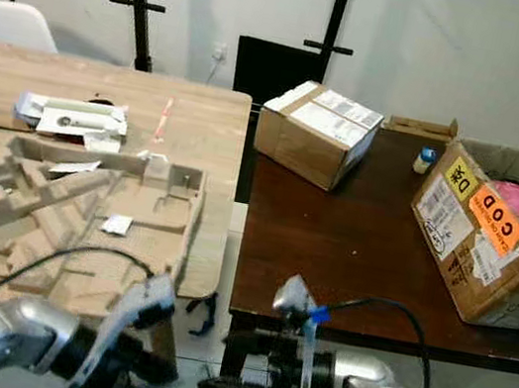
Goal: Picking trash to rubbish bin
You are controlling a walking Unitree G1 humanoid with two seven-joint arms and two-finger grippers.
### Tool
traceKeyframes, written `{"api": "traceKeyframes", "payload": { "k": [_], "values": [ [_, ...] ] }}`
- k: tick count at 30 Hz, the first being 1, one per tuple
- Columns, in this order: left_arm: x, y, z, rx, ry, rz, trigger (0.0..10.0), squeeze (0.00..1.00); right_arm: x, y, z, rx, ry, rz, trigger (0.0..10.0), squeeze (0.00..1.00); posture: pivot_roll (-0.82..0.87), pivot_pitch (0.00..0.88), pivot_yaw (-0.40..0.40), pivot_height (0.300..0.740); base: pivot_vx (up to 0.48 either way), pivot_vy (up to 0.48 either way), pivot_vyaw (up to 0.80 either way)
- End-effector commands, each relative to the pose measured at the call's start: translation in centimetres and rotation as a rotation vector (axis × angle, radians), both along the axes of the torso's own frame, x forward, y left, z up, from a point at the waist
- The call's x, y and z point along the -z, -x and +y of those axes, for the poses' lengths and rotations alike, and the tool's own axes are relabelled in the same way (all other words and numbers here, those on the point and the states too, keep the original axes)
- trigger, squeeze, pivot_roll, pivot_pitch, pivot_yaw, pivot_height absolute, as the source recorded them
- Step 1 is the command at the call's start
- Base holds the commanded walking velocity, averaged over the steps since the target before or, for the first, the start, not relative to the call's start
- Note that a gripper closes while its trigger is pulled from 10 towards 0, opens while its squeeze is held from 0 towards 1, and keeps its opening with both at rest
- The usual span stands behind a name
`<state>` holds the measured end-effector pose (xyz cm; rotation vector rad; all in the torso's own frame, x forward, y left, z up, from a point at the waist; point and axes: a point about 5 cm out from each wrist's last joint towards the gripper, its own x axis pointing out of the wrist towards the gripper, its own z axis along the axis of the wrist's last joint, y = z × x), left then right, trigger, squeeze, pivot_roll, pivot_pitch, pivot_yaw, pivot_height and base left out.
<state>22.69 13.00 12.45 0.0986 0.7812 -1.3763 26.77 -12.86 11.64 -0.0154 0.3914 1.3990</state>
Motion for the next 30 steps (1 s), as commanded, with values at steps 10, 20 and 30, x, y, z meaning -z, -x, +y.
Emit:
{"api": "traceKeyframes", "payload": {
  "k": [10, 20, 30],
  "values": [
    [11.5, 1.8, 2.8, -0.204, -0.452, 0.044, 0.0, 0.0, 8.0, -0.4, -1.5, 0.145, 0.505, -0.145, 10.0, 0.0, 0.08, 0.102, -0.054, 0.74, 0.0, 0.0, 0.0],
    [15.3, 1.0, 5.9, -0.625, -0.523, -0.138, 0.0, 0.0, 11.1, -0.5, -2.1, 0.428, 0.562, -0.149, 10.0, 0.0, 0.08, 0.089, -0.058, 0.74, 0.0, 0.0, 0.0],
    [14.2, -2.0, 6.3, -0.942, -0.23, -0.125, 0.0, 0.0, 12.0, -0.7, -2.3, 0.478, 0.555, -0.156, 10.0, 0.0, 0.08, 0.075, -0.056, 0.74, 0.0, 0.0, 0.0]
  ]
}}
